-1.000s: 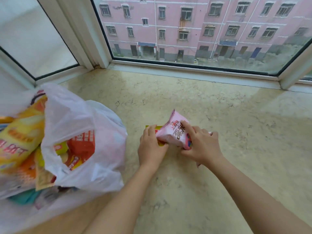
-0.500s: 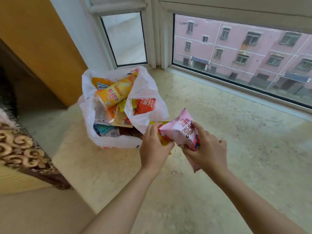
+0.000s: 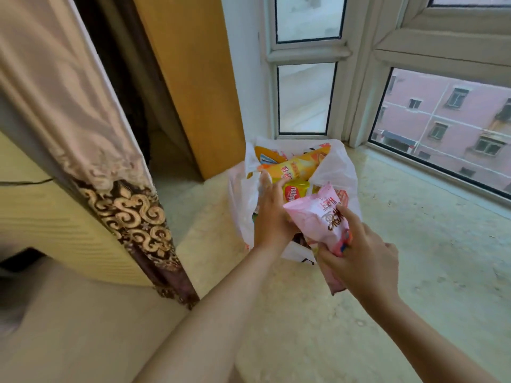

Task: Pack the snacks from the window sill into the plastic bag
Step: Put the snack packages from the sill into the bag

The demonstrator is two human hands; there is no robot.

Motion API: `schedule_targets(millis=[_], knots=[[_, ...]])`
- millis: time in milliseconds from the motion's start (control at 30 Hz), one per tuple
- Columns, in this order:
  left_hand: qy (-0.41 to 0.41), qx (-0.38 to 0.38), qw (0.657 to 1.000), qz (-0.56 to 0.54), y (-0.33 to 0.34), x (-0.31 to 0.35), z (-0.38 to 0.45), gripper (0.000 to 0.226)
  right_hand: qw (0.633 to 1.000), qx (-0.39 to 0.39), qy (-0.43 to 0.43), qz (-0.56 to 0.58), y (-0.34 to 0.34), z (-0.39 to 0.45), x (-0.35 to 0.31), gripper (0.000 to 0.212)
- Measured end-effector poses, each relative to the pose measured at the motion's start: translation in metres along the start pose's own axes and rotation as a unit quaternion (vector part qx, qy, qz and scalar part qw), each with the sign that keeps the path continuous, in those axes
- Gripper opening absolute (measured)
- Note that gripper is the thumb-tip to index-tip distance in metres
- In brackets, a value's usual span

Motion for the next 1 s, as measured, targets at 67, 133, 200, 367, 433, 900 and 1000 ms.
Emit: schedule_targets(millis=[67,133,200,367,433,900,1000], knots=[[0.016,0.035,0.998,-0.054,0.008,-0.001,0.016,0.067,1.0,-0.002,0.016,0.021,0.002,0.008,0.003,0.073],[0.03,0.059,0.995,-0.08,0.017,-0.011,0.027,0.067,1.0,-0.003,0.003,0.013,0.004,0.015,-0.002,0.074],[0.013,0.042,0.997,-0.064,0.03,-0.033,0.034,0.067,1.0,-0.001,-0.009,0.008,0.006,0.02,-0.007,0.073],[-0.045,0.012,0.999,-0.024,0.031,-0.065,0.026,0.065,0.998,-0.014,0.009,0.053,0.024,0.028,-0.013,0.069],[-0.055,0.031,0.994,0.084,0.02,-0.072,0.022,0.069,0.994,-0.007,0.033,0.105,0.03,0.03,-0.018,0.069],[0.238,-0.319,0.785,0.474,0.031,-0.092,-0.026,0.027,0.956,0.028,0.135,0.261,0.065,0.071,-0.053,0.067],[0.353,-0.317,0.722,0.503,0.024,-0.09,-0.047,0.023,0.957,0.039,0.124,0.26,0.069,0.077,-0.071,0.062]])
Point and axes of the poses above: each hand's wrist, its own z-axis towards the middle knuckle, its own y-axis out of the palm, x = y × z, the point moved 9 cm from there along z, towards the middle knuckle, and after that the axes turned 3 degrees about -z, right-handed, at the moved point
